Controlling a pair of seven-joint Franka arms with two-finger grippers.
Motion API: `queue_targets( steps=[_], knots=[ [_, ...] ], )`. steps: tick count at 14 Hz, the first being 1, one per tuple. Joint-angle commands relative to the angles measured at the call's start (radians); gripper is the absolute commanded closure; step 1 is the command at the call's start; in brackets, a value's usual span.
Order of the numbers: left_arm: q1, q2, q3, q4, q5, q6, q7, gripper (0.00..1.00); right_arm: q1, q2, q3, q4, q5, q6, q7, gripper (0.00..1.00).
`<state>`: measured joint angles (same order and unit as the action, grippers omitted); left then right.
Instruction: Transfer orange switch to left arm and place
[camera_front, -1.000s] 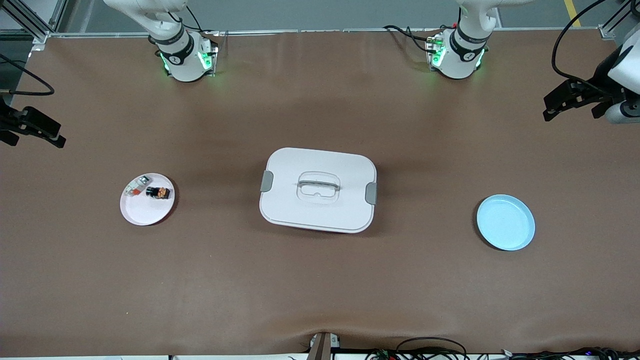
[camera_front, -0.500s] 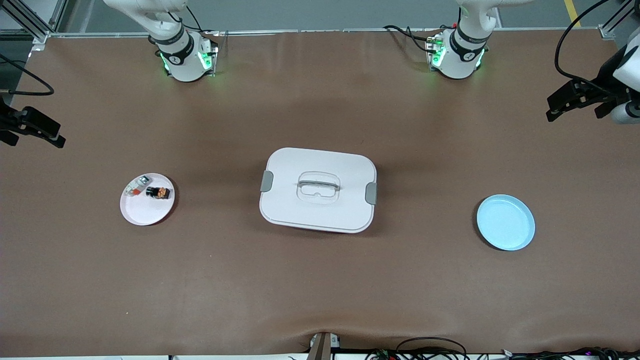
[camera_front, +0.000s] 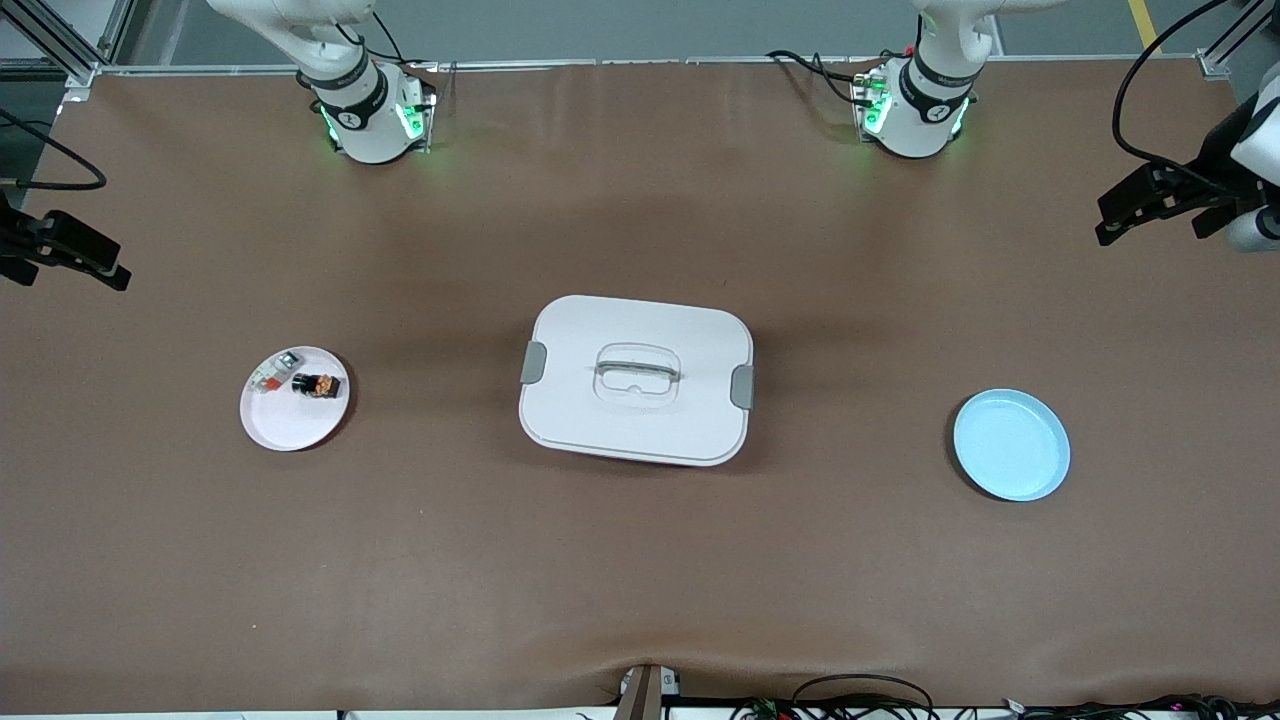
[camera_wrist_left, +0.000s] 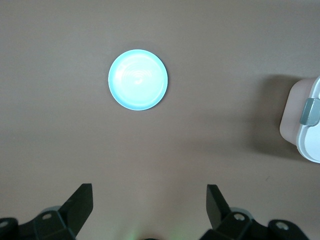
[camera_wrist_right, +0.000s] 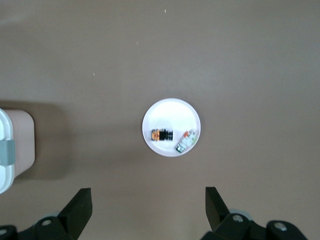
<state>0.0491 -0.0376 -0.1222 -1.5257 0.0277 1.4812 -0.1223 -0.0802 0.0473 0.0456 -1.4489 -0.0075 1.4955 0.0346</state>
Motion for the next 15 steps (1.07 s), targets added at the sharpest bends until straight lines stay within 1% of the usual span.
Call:
queue_targets(
  steps=[1,5,9,11,15],
  knots=[
    [0.005,0.007,-0.002,0.016,-0.011,-0.01,-0.005,0.0,-0.02,0.009,0.014,-0.002,-0.002,-0.035,0.008,0.0],
    [0.003,0.005,-0.002,0.018,-0.011,-0.01,-0.007,0.0,-0.012,0.011,0.016,-0.079,-0.026,-0.002,0.011,0.0],
    [0.003,0.007,-0.005,0.018,-0.014,-0.004,-0.003,0.0,-0.027,-0.001,0.014,-0.263,-0.028,0.155,0.013,0.0],
    [0.0,0.008,-0.007,0.018,-0.012,-0.002,-0.003,0.0,-0.036,-0.006,0.014,-0.332,-0.026,0.215,0.016,0.0],
    [-0.002,0.007,-0.01,0.018,-0.008,0.002,-0.003,0.0,-0.035,-0.021,0.016,-0.462,-0.028,0.32,0.117,0.0]
  ],
)
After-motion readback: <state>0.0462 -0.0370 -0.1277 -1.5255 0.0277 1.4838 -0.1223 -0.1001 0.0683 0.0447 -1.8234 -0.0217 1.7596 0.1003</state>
